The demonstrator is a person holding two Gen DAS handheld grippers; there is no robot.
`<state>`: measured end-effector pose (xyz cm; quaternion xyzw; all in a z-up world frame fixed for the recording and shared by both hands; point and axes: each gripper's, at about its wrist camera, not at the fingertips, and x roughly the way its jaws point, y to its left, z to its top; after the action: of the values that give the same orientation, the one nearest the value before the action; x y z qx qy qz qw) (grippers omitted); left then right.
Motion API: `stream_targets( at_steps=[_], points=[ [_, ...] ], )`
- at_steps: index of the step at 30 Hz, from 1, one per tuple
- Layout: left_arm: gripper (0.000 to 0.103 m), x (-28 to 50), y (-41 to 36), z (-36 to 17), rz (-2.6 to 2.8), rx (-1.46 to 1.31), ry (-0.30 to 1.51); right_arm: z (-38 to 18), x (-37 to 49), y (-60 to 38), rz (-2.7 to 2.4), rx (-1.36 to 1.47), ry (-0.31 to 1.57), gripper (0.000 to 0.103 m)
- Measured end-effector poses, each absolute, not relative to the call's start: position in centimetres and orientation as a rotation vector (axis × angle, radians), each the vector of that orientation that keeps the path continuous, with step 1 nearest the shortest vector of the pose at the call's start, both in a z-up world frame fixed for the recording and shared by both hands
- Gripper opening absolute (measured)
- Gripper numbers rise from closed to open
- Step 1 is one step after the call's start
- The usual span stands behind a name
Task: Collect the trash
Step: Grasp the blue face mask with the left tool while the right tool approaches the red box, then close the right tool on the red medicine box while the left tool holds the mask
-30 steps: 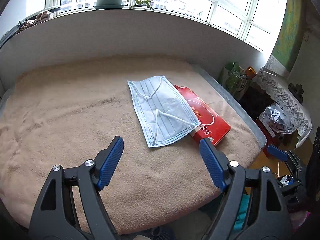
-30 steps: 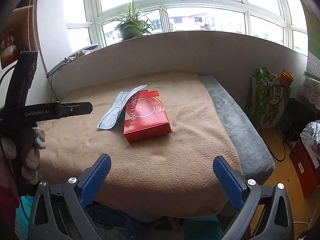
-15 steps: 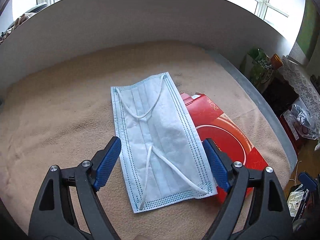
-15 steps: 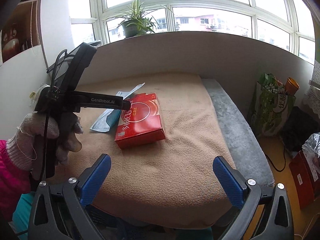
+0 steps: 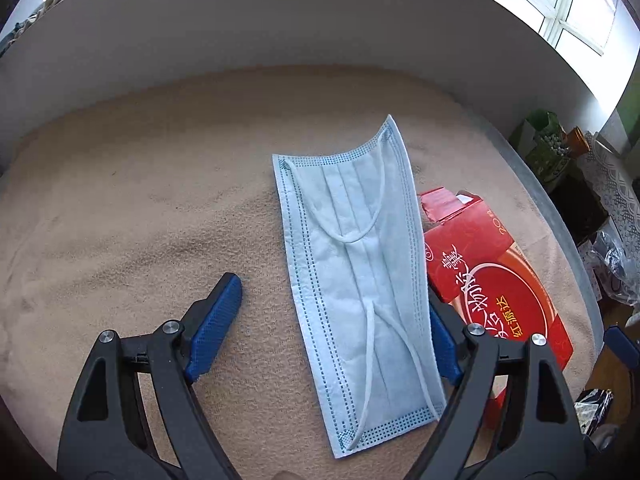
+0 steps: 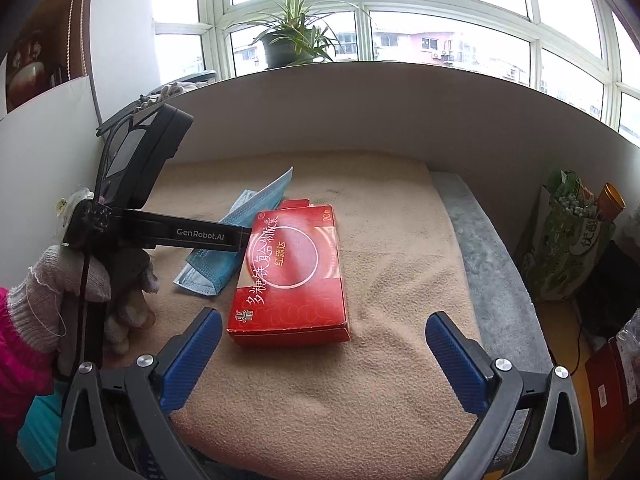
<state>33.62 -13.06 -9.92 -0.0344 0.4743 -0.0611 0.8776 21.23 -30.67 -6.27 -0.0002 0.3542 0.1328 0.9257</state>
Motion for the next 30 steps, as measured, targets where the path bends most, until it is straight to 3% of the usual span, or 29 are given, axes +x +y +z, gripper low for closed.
stream_targets(
  at_steps=[2,4,6,8,23,25,29,30],
  points=[
    [0.073,33.8,-13.7,-9.9,-0.133,-0.044,0.989,-6.2,21.7,-30.4,0.291,-0.002,0.734,0.103],
    [0.054,34.0,-14.1,-9.8,-0.138,-0.025,0.987,-6.1,22.1,-30.1,0.304,-0.008,0.738,0.103],
    [0.027,34.2,-13.6,-9.6,-0.135,-0.042,0.99,-6.1,22.8,-29.6,0.307,-0.026,0.75,0.103],
    [0.008,34.2,-12.5,-9.4,-0.134,-0.077,0.992,-6.3,23.6,-29.1,0.303,-0.046,0.768,0.103],
    [0.005,28.0,-7.5,-7.8,-0.1,-0.062,0.922,-9.0,32.1,-24.2,0.265,-0.17,1.003,0.103],
    [0.005,26.6,-7.2,-7.3,-0.091,-0.045,0.896,-9.6,32.7,-24.1,0.237,-0.171,1.025,0.099],
    [0.005,23.8,-6.9,-6.6,-0.084,-0.017,0.854,-9.6,32.2,-24.8,0.25,-0.098,1.021,0.08],
    [0.005,23.0,-6.7,-6.3,-0.081,-0.005,0.843,-9.4,31.8,-25.1,0.244,-0.087,1.016,0.08]
  ],
)
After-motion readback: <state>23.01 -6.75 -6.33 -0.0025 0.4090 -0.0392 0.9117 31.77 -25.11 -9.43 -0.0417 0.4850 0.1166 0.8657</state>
